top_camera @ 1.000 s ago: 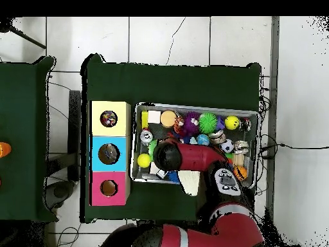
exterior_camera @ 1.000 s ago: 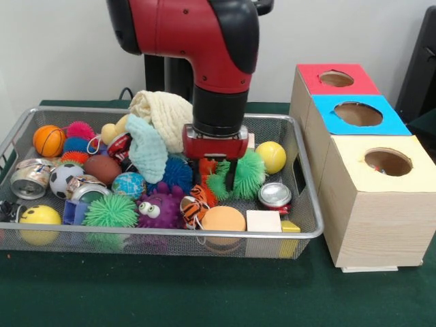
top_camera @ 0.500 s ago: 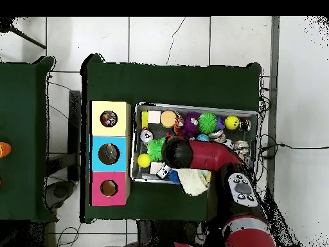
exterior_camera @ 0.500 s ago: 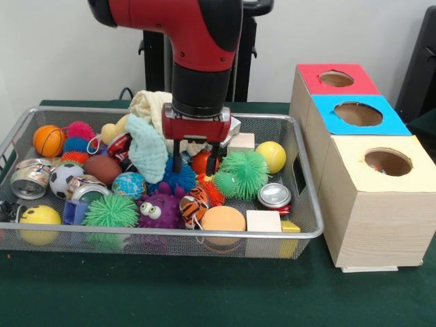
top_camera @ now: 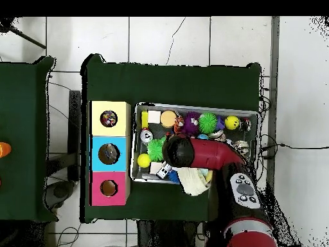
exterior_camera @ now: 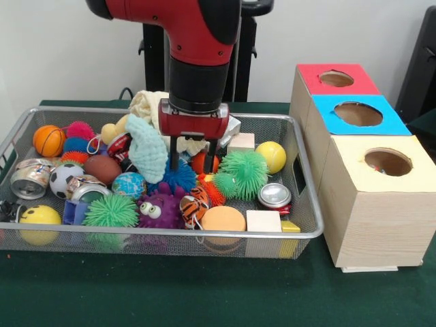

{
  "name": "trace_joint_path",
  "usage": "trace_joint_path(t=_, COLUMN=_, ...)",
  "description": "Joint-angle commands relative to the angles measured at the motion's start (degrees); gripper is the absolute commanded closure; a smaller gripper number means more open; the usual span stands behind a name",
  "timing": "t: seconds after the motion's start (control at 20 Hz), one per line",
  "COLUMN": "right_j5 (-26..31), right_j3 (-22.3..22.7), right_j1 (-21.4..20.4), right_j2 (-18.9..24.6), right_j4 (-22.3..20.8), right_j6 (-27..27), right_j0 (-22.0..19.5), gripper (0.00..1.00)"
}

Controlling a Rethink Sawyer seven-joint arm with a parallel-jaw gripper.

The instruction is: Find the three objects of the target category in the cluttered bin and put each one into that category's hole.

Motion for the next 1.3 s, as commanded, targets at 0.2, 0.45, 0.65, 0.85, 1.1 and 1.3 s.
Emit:
trace_joint_path(t=0.2, right_j5=-1.29, right_j3=-3.52, right_j1=4.37, right_j2=5.44, right_j4=-0.43, right_j6=3.95, right_j0=-1.34, gripper=0.0)
trace_joint_path(t=0.45, right_j5=-2.86, right_j3=-3.96, right_j1=5.73, right_j2=5.67, right_j4=-0.94, right_j6=3.95, right_j0=-1.79, gripper=0.0)
trace_joint_path(t=0.65, right_j5=-4.55, right_j3=-5.01, right_j1=7.36, right_j2=5.86, right_j4=-1.51, right_j6=3.82, right_j0=-2.18, gripper=0.0)
trace_joint_path(t=0.85, right_j5=-3.96, right_j3=-6.18, right_j1=7.11, right_j2=5.85, right_j4=-1.31, right_j6=3.57, right_j0=-1.96, gripper=0.0)
trace_joint_path(t=1.1, right_j5=0.78, right_j3=-9.4, right_j1=6.72, right_j2=6.33, right_j4=-0.52, right_j6=1.78, right_j0=-1.43, gripper=0.0)
trace_joint_path(t=1.3, right_j5=1.42, right_j3=-10.34, right_j1=7.15, right_j2=6.81, right_j4=-0.44, right_j6=1.27, right_j0=-1.98, gripper=0.0)
